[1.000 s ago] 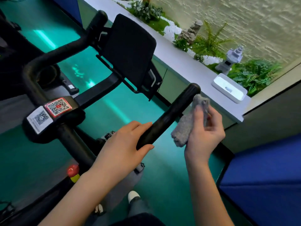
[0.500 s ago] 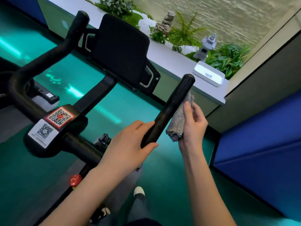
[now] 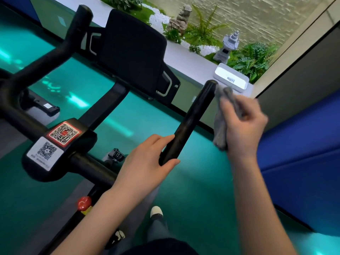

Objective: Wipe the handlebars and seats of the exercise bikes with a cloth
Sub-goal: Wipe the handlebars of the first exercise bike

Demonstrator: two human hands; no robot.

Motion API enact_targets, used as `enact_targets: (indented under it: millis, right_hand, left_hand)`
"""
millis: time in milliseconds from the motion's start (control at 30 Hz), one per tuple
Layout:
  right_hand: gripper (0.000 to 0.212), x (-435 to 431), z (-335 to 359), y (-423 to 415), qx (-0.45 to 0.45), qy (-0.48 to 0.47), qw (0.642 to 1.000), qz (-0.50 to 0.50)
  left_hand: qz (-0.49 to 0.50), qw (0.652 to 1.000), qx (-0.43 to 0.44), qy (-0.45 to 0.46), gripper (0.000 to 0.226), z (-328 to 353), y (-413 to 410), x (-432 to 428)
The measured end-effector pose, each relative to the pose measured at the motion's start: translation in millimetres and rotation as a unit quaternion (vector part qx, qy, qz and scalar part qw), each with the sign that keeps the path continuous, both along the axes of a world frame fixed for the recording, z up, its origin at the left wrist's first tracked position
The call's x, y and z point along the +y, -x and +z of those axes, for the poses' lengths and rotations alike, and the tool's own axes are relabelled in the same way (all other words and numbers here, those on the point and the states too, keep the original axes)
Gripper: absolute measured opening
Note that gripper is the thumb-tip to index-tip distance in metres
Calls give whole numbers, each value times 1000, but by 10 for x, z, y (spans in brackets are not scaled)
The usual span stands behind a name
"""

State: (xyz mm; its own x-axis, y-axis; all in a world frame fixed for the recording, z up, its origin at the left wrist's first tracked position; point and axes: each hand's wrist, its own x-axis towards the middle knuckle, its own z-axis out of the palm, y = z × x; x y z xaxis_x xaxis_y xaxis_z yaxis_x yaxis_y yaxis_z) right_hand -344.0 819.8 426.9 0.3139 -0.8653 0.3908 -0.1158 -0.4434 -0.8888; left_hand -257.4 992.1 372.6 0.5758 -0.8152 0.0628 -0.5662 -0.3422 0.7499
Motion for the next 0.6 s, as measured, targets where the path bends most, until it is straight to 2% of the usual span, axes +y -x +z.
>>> enact_targets:
  millis: [100,200,267,433,600]
  right_hand:
    - [18,-164,307,-295,128,151,980,26]
    - [19,-266,425,-500,296,240,921,78]
    - [16,-288,442,-561,361,273,885,108]
    - [20,-111,311,-601,442,309,827,158]
    - [19,89,157,-509,452,294,825,169]
  left_hand:
    - [-7,1000,-2,-3,56,-1,-14,-1]
    - [-10,1000,-1,-1,56,-5,-25,2]
    - [-11,1000,5,1,55,-9,-28,0]
    - [-5,1000,6,0,54,-14,-42,22]
    - [-5,1000,-1,-4,52,13,-56,53]
